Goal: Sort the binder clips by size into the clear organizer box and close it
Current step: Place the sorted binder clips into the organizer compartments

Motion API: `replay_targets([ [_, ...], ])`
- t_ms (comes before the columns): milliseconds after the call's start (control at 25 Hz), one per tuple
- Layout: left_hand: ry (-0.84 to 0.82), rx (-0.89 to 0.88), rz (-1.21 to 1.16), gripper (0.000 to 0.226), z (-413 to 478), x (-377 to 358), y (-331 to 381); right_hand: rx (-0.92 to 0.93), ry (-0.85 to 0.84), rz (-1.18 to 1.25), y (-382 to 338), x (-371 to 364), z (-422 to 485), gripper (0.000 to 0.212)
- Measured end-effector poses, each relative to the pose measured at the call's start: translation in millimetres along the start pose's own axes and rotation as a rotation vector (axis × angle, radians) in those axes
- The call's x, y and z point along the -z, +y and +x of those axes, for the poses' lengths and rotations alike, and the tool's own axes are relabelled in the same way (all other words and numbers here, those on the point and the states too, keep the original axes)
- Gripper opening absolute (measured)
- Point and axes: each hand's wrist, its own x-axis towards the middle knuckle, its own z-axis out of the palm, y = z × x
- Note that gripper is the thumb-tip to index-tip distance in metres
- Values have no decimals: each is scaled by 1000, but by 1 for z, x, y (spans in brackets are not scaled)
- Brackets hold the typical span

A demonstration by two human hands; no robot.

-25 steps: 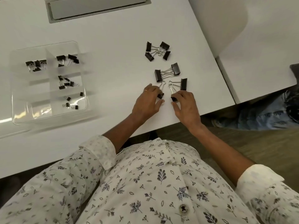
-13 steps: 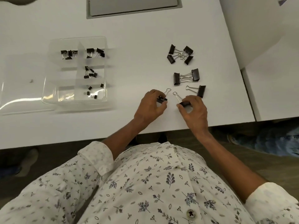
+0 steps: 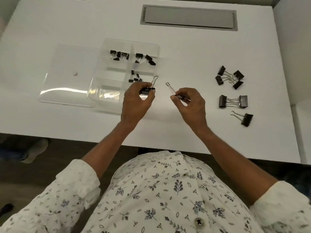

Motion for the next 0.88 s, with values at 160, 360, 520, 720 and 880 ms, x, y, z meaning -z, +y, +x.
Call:
replay_targets([
  [160, 99, 24, 94, 33, 57, 59, -49, 36, -53, 21, -34, -62, 25, 24],
  [360, -72, 48, 236, 42, 114, 105, -90, 26, -68, -25, -54, -107, 37, 23],
  [520, -218, 53, 214, 55, 133, 121, -108, 49, -112, -105, -60, -138, 52, 21],
  [720, -128, -8, 67, 51, 130, 129, -116, 142, -183, -247, -74, -188, 83, 23],
  [880, -119, -39, 71, 41, 127, 130, -126, 248, -268, -344, -74, -218, 101, 28],
])
